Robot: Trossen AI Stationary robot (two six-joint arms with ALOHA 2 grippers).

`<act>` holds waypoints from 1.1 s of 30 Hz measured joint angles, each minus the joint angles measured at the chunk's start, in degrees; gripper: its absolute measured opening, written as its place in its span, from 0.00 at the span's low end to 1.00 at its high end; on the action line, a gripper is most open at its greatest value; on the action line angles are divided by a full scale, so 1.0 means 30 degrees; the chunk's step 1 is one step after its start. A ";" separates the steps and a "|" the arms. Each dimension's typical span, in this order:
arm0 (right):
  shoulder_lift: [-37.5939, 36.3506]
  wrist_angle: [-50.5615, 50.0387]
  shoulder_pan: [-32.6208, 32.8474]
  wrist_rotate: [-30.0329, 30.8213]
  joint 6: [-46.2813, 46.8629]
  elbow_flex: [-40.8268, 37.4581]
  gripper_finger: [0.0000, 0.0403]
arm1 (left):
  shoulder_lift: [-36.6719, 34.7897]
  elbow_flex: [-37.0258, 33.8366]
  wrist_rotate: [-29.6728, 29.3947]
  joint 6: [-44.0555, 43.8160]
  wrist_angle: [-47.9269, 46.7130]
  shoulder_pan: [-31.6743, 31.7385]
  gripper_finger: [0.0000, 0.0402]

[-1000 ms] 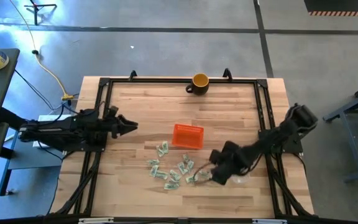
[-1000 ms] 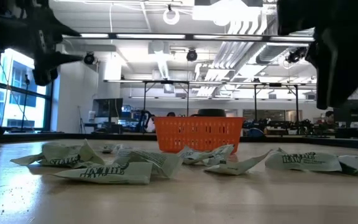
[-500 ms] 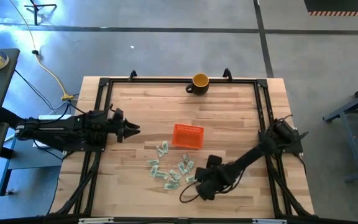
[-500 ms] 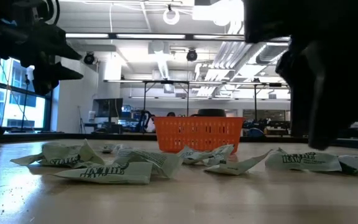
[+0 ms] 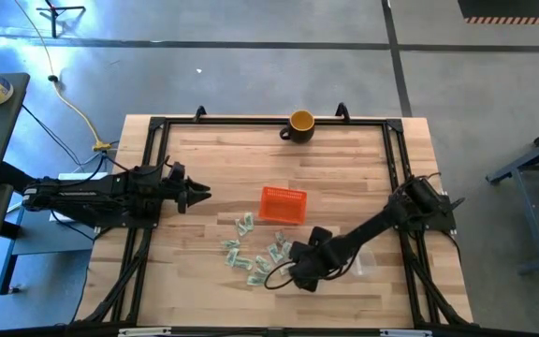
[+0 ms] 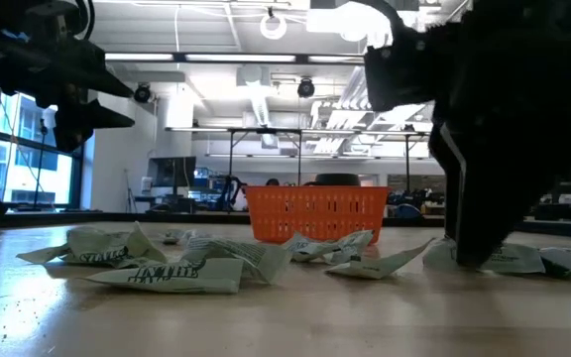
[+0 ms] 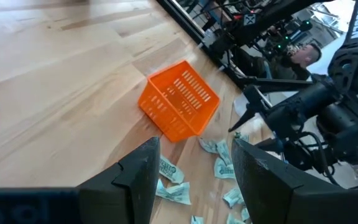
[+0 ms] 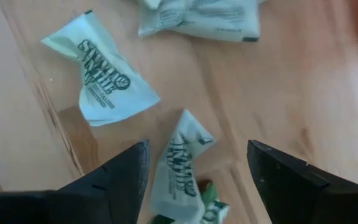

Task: Pick and place items into bin
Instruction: Put the light green stevia packet into the orange bin

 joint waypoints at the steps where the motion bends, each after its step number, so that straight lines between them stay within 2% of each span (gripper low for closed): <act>1: 0.0007 0.0220 0.0000 0.0000 0.0007 -0.0182 0.63 | 0.0000 0.0000 -0.0003 -0.0007 0.0017 0.0000 0.58; 6: -0.0036 0.0469 0.0007 0.0090 -0.0871 -0.0478 0.59 | 0.0000 0.0000 -0.0017 -0.0068 0.0028 0.0000 0.58; 9: -0.0036 0.0475 0.0051 -0.0111 -0.0939 -0.0492 0.53 | 0.0000 0.0000 -0.0098 -0.0075 0.0035 0.0000 0.58; 14: -0.0036 0.0466 0.0044 -0.0352 -0.0816 -0.0500 0.31 | 0.0000 0.0000 -0.0198 -0.0075 0.0039 0.0001 0.58; 20: -0.0036 0.0152 -0.0260 -0.0643 0.1895 -0.0463 0.04 | 0.0000 0.0000 -0.0207 -0.0082 0.0039 0.0000 0.58; 22: -0.0111 0.0082 -0.0237 0.0011 0.2655 -0.0471 0.02 | -0.0007 0.0000 -0.0209 -0.0082 0.0039 0.0000 0.58; 26: -0.0588 -0.0375 -0.0416 0.2365 0.4154 -0.0543 0.05 | -0.0007 0.0000 -0.0214 -0.0082 0.0040 0.0000 0.58; 33: -0.2523 -0.0201 -0.2330 0.6443 0.2283 -0.0529 0.01 | -0.0007 0.0000 -0.0210 -0.0085 0.0046 0.0000 0.58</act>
